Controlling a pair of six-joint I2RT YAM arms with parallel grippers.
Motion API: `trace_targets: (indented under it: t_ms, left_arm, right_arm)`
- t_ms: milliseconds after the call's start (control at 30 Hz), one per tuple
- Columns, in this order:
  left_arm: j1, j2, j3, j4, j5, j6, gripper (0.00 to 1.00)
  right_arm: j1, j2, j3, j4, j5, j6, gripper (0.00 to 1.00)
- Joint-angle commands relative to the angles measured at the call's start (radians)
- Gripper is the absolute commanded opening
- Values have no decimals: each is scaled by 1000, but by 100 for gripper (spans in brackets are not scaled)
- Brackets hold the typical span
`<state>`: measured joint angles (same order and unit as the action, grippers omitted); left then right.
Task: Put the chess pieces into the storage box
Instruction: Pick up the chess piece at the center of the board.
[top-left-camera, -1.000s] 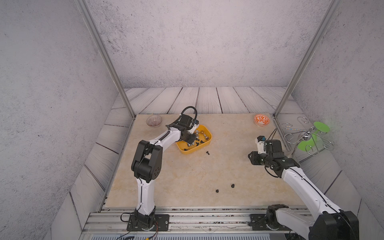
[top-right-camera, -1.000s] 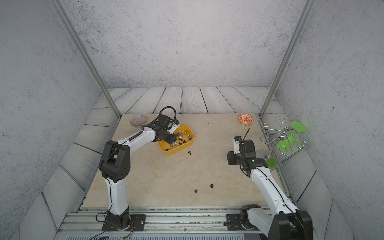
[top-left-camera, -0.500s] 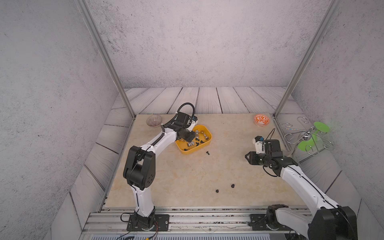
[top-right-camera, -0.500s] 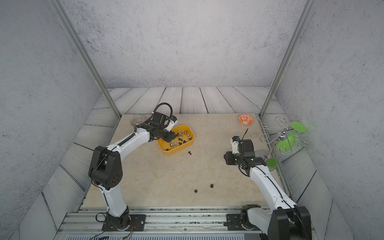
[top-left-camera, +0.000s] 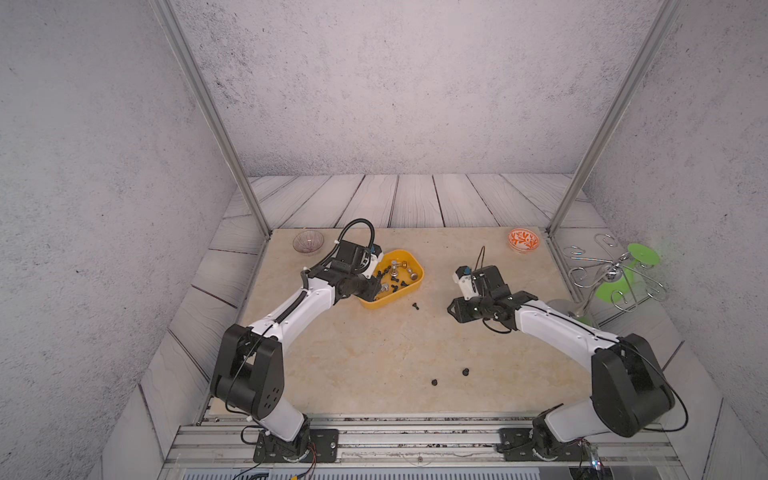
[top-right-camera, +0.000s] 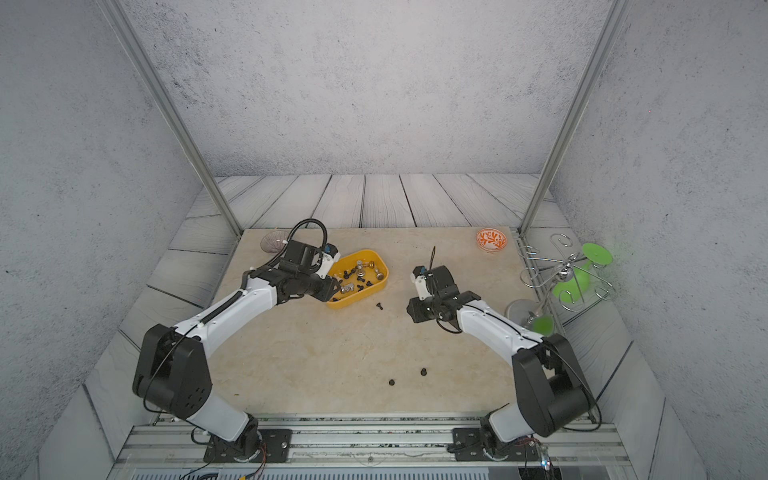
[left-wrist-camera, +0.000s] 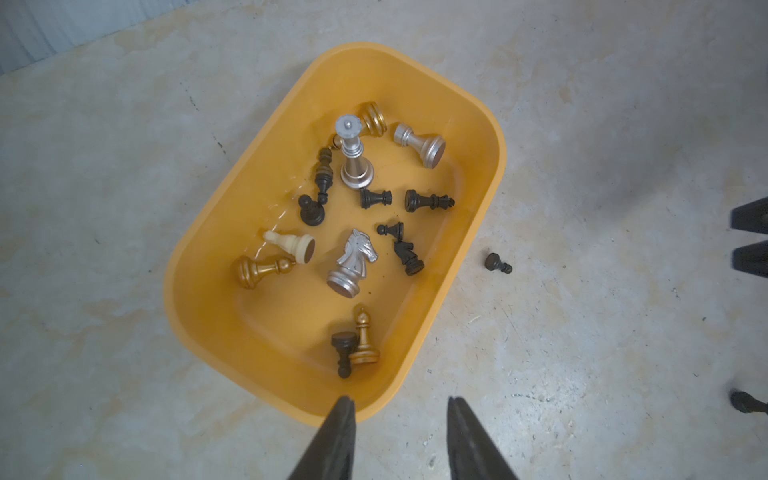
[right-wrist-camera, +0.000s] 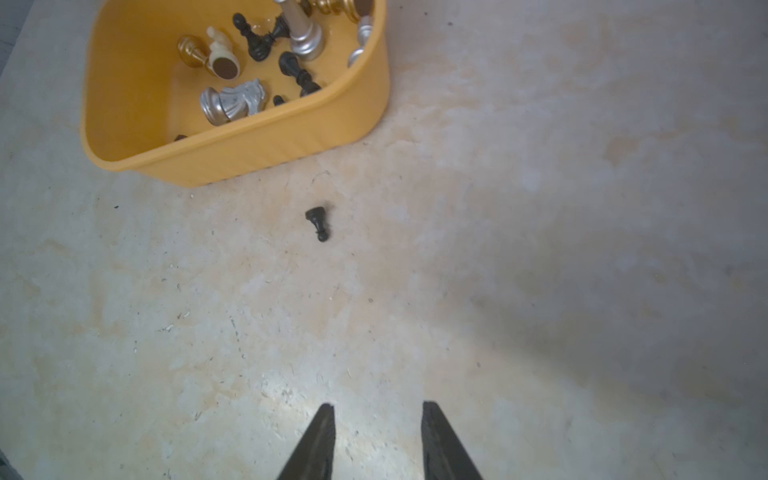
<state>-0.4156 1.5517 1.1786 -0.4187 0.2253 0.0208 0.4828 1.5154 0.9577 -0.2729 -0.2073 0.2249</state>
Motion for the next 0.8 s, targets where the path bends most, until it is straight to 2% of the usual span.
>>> trace_targets:
  t_ms: [0,233,533,767]
  left_arm:
    - [11,-68,-57,28,3,-47,40]
    - [20,-171,-184,96,-9,-85,40]
    - [27,-194,-210,100,18,-99,40]
    - [32,-193,-221,90,35,-93,40]
  right_arm:
    - [46,91,67,56,48,-24,37]
    - [110,288,227,52,97,-32,36]
    - [157,435,341,67,143,-38,36]
    - [177,505,368,81,175,-33,36]
